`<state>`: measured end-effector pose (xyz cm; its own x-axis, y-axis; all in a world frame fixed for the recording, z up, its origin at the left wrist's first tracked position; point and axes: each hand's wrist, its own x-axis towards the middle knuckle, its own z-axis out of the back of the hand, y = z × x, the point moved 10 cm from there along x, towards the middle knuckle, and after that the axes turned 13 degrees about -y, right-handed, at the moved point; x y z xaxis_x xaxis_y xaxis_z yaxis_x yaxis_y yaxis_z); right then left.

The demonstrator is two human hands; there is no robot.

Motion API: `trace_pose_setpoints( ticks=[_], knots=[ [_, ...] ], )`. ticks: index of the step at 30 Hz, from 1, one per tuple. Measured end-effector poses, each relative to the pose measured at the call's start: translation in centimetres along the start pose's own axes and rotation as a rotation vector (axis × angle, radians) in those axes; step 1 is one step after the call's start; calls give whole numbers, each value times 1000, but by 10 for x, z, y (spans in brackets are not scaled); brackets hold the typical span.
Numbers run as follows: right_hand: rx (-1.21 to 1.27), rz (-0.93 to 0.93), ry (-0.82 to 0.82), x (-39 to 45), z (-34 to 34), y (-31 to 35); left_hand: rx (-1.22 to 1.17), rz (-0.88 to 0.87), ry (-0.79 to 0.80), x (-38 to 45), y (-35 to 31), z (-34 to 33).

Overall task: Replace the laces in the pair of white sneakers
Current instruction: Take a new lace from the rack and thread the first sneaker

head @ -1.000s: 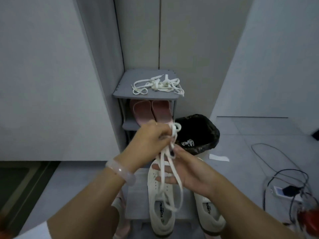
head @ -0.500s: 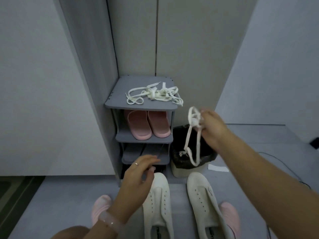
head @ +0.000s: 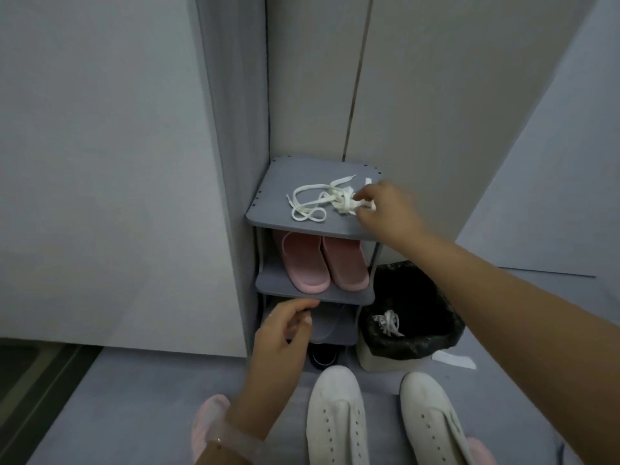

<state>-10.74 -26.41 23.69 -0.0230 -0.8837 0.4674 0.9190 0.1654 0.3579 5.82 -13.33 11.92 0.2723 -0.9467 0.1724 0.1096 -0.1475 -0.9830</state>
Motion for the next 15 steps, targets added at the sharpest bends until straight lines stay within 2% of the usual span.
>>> trace_pose_setpoints(
  ticks=[6,9,11,15],
  knots=[
    [-343,343,135,21,-49,56,49,-17,-30,7,0,3],
    [-406,372,222,18,-71,71,75,-47,-24,8,-6,-2],
    [-272,305,186,21,-66,76,103,-72,-8,8,-10,-3],
    [508,52,62,31,-4,93,130,-56,12,4,-5,2]
  ],
)
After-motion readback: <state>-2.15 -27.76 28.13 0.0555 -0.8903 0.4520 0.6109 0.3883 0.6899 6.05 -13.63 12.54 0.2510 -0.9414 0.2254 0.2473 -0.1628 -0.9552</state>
